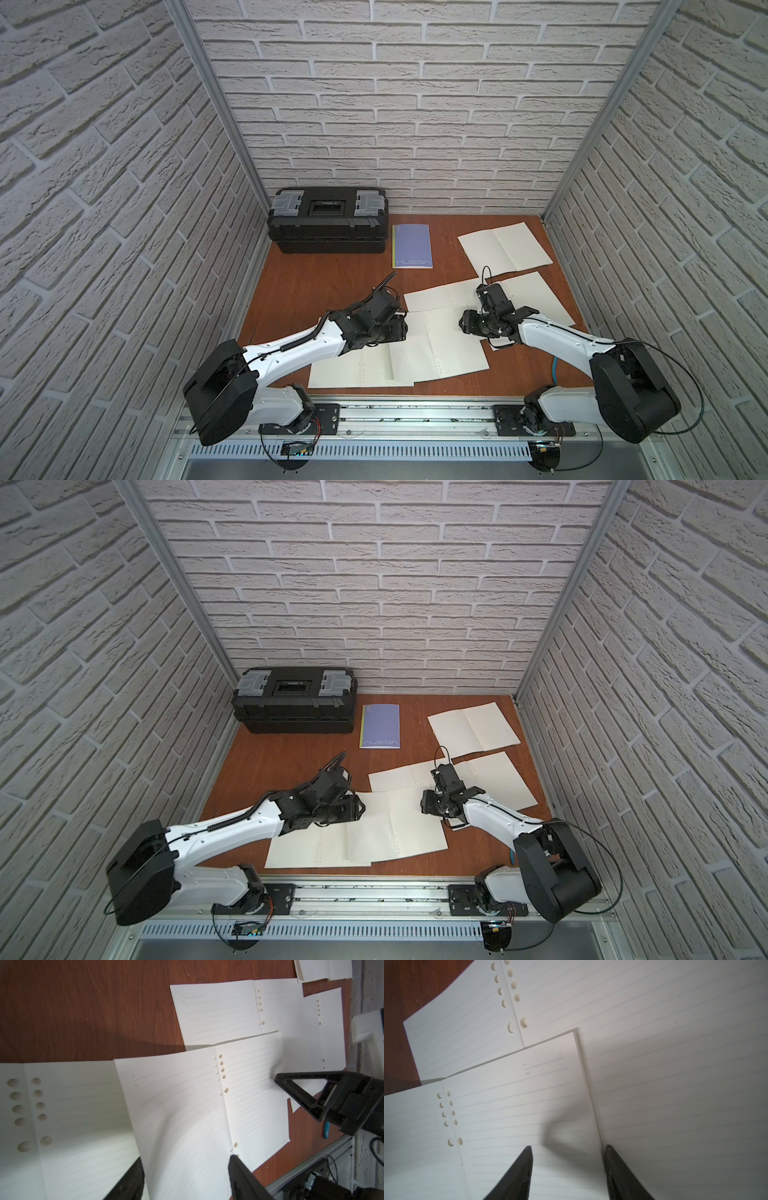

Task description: Close the notebook

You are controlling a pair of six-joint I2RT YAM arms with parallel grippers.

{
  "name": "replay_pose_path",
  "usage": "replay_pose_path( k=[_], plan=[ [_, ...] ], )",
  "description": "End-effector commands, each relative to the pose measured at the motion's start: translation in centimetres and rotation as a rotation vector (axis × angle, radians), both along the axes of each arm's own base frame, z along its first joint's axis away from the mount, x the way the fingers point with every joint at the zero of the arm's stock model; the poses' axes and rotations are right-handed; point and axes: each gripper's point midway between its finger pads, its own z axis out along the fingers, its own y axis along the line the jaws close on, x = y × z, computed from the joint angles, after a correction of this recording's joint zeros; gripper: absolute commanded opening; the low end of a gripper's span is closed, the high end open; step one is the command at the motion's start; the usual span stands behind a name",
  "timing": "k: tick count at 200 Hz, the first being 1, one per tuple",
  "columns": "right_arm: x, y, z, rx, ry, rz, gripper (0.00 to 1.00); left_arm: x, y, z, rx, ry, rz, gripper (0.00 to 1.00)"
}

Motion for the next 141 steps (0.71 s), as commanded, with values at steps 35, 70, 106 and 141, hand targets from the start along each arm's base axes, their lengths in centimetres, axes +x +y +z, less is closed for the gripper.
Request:
replay_pose_path(
  k=[35,70,106,141],
  plan=[
    [-1.6,0.7,-1.1,0.028,0.050,0.020,0.56,0.4,0.2,0.0,0.029,-0.008,0.014,0.64],
    [-1.6,0.7,-1.1,0.030,0.050,0.019,0.56,0.2,-1.3,0.3,-0.062,-0.009,-0.013,0.64],
    [-1.6,0.8,-1.1,0.033,0.051,0.019,0.56,0.0,-2.0,1.0,-0.108,-0.007,-0.037,0.64],
    [-1.6,0.7,-1.1,0.032,0.048,0.017,0.56,-0.1,-2.2,1.4,-0.127,-0.009,-0.039,0.64]
  ],
)
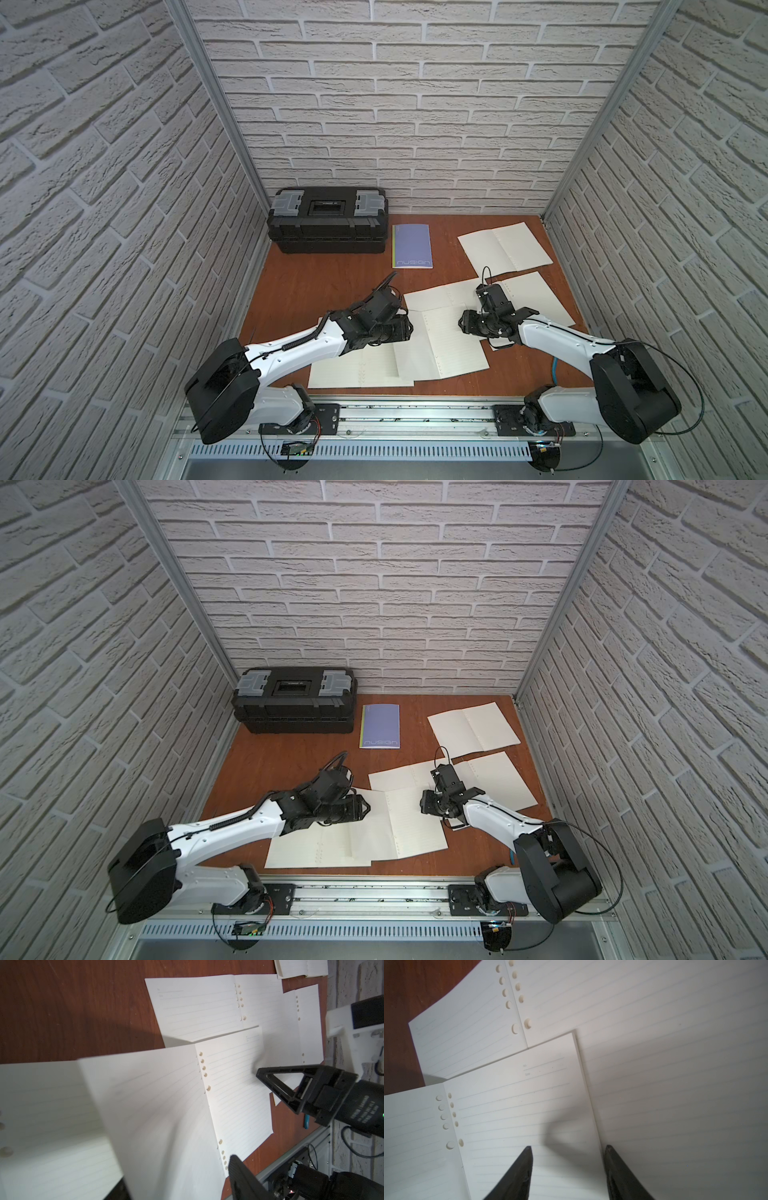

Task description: Close the notebook

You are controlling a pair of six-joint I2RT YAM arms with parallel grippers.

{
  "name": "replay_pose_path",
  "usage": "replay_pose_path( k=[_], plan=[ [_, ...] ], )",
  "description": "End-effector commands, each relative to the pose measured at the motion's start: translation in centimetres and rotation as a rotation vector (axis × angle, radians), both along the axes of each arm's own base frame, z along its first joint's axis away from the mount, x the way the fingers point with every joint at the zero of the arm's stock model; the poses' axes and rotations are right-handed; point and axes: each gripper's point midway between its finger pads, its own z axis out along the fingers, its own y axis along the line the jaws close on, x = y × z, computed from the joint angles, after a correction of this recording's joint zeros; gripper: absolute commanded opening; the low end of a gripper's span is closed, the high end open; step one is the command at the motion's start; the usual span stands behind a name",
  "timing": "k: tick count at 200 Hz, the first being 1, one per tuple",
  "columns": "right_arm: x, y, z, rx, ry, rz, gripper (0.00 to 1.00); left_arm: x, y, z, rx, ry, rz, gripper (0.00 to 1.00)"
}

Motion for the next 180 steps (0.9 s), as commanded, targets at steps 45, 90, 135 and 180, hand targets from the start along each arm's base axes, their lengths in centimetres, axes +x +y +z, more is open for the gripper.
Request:
replay_pose_path(
  k=[45,90,135,180],
  plan=[
    [-1.7,0.5,-1.1,0.023,0.059,0.014,0.56,0.0,-0.1,0.5,-0.017,-0.010,0.003,0.55],
    [-1.7,0.5,-0.8,0.022,0.054,0.013,0.56,0.0,0.7,0.0,0.029,-0.006,0.018,0.27],
    [-1.7,0.4,-0.7,0.017,0.051,0.014,0.56,0.2,1.0,-0.1,0.047,-0.007,0.019,0.20],
    [-1.3,0.5,-0.4,0.011,0.052,0.024,0.56,1.3,2.1,0.0,0.053,-0.005,0.033,0.13]
  ],
)
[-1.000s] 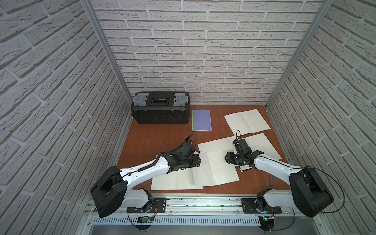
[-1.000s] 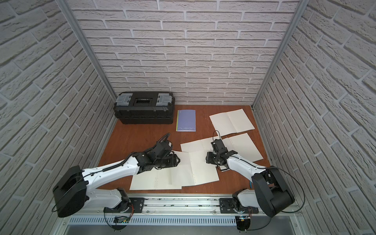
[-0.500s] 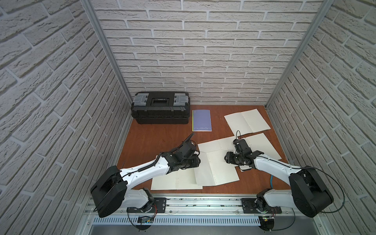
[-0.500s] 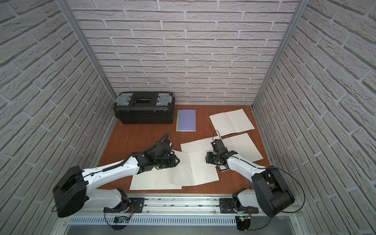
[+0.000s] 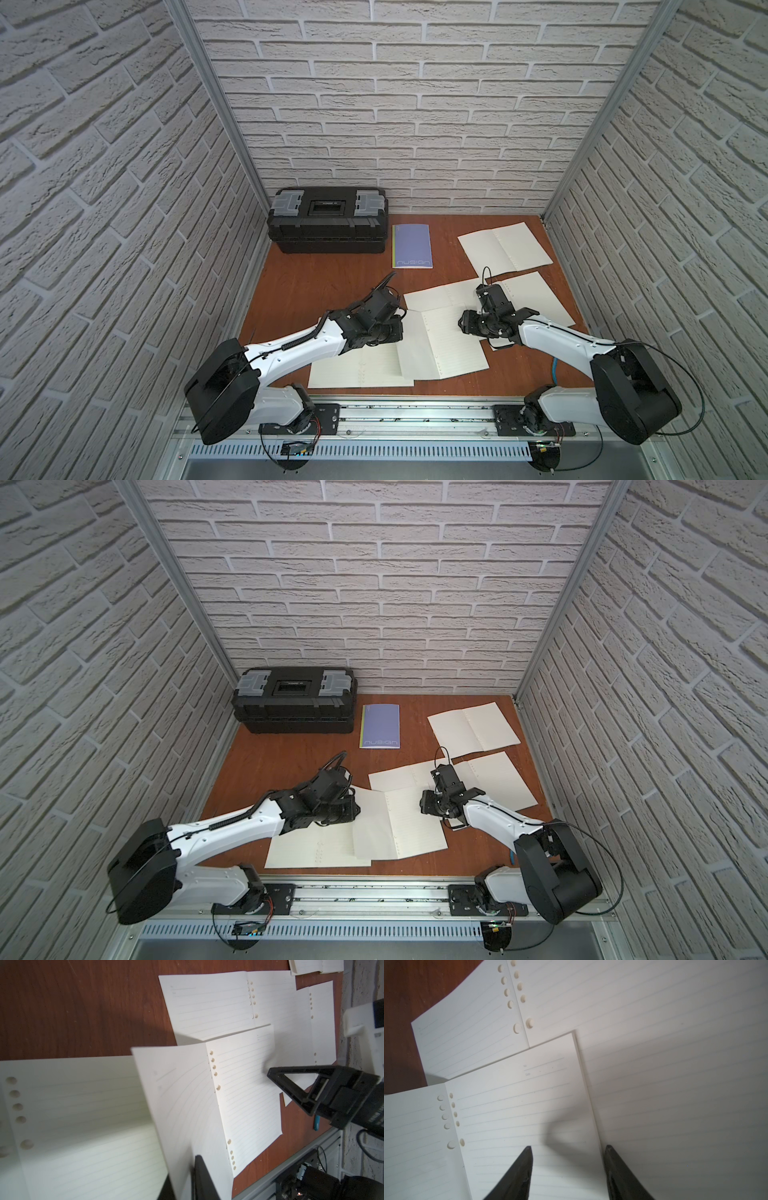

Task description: Close the notebook

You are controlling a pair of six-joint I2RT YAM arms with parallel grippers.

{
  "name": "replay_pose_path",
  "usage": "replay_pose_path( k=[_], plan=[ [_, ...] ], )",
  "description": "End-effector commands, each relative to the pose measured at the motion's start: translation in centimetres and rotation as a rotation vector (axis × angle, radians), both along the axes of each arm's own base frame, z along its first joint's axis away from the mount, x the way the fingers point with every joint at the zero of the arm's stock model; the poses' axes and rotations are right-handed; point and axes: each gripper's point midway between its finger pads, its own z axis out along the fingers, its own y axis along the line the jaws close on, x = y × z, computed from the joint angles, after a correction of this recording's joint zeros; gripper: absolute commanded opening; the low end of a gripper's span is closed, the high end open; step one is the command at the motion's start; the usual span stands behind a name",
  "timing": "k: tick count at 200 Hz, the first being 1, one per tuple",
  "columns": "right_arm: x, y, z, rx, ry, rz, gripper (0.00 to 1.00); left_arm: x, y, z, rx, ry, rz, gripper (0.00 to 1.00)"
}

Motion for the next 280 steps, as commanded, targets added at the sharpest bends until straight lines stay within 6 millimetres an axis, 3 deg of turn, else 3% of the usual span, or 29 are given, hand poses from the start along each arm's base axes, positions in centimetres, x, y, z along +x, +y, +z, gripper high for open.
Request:
replay_pose_path(
  k=[1,164,254,280],
  plan=[
    [-1.2,0.5,-0.5,0.006,0.052,0.023,0.56,1.0,0.7,0.7,0.006,-0.018,0.012,0.13],
    [1.6,2.8,-0.5,0.048,0.058,0.071,0.56,5.1,4.7,2.0,0.006,-0.024,0.081,0.10],
    [0.9,4.5,-0.5,0.096,0.046,0.111,0.55,6.3,4.0,3.4,-0.022,-0.044,0.066,0.10],
    [0.9,4.7,-0.7,0.101,0.048,0.115,0.55,6.2,3.6,3.9,-0.044,-0.050,0.048,0.15]
  ],
)
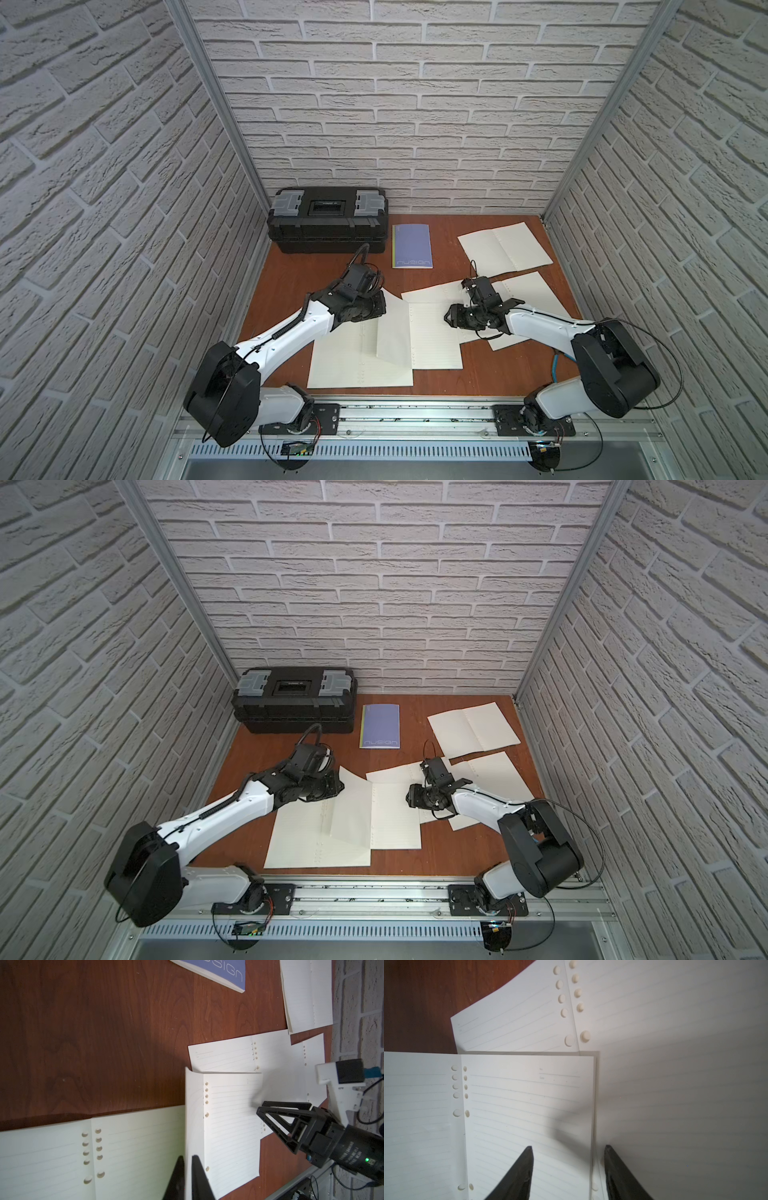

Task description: Close the notebook

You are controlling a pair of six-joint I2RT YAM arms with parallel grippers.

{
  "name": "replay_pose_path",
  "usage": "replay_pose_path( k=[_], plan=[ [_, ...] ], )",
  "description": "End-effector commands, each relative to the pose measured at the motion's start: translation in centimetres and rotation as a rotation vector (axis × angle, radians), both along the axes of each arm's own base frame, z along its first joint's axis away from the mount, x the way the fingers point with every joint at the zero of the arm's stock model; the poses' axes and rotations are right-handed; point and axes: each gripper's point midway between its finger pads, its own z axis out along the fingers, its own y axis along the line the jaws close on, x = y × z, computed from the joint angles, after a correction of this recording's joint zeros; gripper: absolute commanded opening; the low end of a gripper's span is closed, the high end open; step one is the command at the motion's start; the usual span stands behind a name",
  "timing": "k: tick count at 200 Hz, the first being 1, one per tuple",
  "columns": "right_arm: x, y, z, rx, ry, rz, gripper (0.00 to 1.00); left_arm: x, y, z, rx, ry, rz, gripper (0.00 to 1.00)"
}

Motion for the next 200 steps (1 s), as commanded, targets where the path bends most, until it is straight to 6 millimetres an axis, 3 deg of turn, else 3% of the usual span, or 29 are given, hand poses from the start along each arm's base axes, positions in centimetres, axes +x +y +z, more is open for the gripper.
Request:
replay_pose_path(
  k=[1,39,110,154,200],
  plan=[
    [-1.0,0.4,-0.9,0.012,0.036,0.015,0.55,0.4,-0.7,1.2,-0.032,-0.025,-0.026,0.15],
    [-0.9,0.9,-1.1,0.031,0.038,0.017,0.55,0.2,-1.8,1.9,-0.055,-0.046,-0.065,0.25],
    [-0.8,1.1,-0.8,0.041,0.028,0.019,0.55,-0.2,-3.8,3.4,-0.081,-0.079,-0.116,0.28],
    [-0.6,1.2,0.0,0.051,0.009,0.015,0.55,-0.7,-6.4,3.7,-0.116,-0.096,-0.189,0.31],
    [-0.7,-0.1,1.7,-0.002,-0.026,-0.005,0.57,-1.3,-9.2,4.2,-0.136,-0.125,-0.264,0.33]
  ],
)
